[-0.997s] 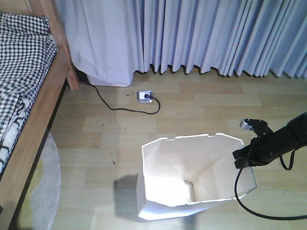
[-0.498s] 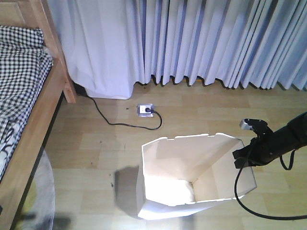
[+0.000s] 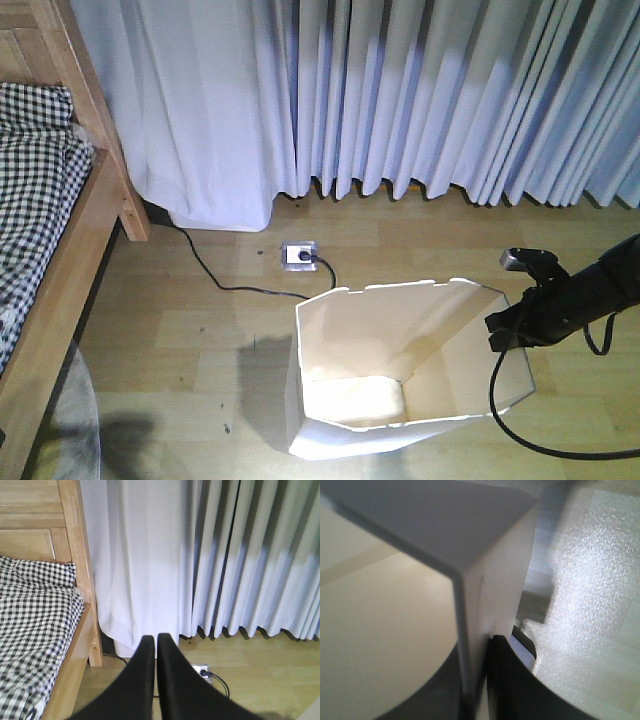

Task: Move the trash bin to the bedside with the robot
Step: 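Carry the held bin with the right gripper toward the bed and curtains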

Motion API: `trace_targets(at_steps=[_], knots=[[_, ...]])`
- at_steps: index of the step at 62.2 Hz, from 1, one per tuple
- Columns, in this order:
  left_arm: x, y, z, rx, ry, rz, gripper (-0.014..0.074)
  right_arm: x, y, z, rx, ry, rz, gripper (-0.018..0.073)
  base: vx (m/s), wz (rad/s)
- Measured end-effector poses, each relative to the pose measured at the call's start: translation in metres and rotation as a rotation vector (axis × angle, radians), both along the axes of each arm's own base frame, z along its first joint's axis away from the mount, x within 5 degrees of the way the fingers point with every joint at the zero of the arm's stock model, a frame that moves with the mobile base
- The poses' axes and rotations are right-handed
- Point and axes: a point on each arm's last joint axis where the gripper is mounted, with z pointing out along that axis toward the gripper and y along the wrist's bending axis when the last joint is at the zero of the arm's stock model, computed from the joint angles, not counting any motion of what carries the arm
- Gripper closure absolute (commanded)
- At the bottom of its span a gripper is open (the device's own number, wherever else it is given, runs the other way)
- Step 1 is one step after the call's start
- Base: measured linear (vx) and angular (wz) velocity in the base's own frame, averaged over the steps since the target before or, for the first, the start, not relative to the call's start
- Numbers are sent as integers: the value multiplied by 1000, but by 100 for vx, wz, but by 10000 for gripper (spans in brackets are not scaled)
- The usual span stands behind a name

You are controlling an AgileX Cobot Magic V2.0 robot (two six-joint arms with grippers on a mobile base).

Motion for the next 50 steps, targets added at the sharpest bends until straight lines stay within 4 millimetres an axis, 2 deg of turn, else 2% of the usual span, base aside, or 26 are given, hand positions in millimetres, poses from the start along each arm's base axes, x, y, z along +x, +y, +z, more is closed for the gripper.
trace_targets(at_steps=[50], knots=[[0, 0, 0, 0, 0, 0, 602, 0, 0, 0, 1, 0, -1, 564, 21, 3]])
